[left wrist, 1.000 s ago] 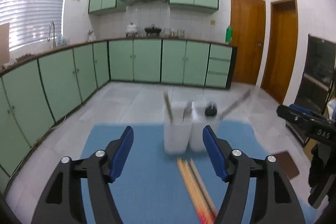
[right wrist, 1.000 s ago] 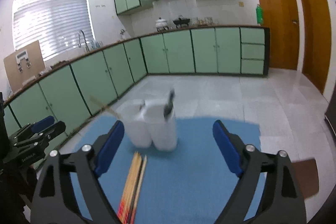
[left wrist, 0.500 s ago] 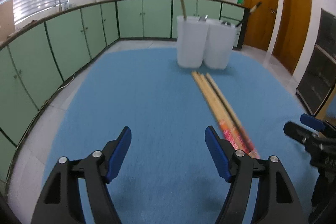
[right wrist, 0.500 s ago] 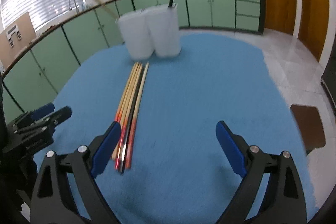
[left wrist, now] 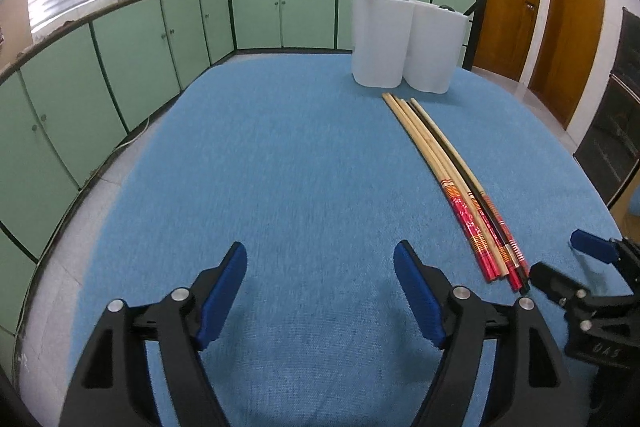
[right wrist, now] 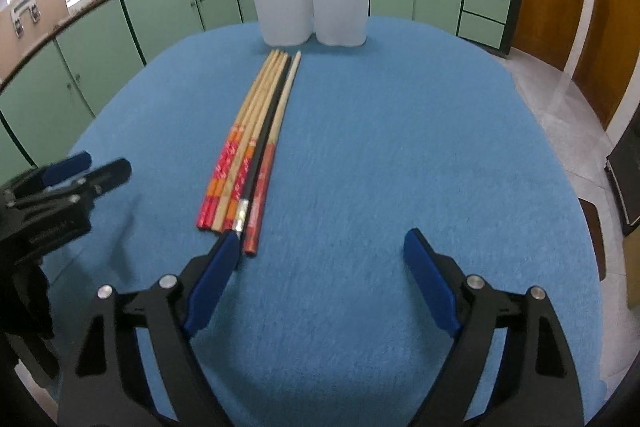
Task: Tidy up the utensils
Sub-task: 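Lower the right gripper onto a red-patterned wooden chopstick and close it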
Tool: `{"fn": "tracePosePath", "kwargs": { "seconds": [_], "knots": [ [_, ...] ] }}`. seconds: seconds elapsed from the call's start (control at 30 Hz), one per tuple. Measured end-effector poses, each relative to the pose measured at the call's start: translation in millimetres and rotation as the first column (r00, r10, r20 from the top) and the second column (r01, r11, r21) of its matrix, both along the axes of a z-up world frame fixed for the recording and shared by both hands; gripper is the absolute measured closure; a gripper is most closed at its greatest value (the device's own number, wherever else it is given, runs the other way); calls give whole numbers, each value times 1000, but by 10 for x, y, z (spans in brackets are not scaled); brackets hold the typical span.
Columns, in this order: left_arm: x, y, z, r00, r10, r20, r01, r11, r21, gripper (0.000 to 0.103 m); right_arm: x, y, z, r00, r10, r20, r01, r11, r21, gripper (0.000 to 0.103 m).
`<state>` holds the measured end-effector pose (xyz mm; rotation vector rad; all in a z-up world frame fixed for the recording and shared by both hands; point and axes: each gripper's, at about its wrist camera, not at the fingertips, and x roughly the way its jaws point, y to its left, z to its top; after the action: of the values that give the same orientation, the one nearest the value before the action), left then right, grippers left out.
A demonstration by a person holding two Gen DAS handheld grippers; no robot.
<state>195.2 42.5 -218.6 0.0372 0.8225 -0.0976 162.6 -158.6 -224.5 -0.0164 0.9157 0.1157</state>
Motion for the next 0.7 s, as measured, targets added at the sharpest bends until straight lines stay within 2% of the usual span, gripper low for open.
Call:
{"fn": "tracePosePath", "kwargs": {
  "seconds": [0.17,0.3,0.5,0.63,0.7],
  "knots": [
    [13,8,-6,1000,-4,-5,4,1000,1,27,45,50,-18,1000,11,-14,-12,999,-39,21],
    [21,18,-6,1000,6,-13,-6,1000,-1,27,16,123,-16,999,46,-9,-46,999,-7,24],
    [12,27,37,1000,3,-5,-3,1000,9,26,12,127,-1,999,36,0,-36,999,27,47],
    [10,9,47,1000,-7,-9,7,1000,6,26,-6,212,1,998,61,5,-61,998,14,68],
    [7,-24,46,1000,-15,-11,15,1000,10,26,-5,264,0,997,81,3,-81,997,5,74]
  ]
}}
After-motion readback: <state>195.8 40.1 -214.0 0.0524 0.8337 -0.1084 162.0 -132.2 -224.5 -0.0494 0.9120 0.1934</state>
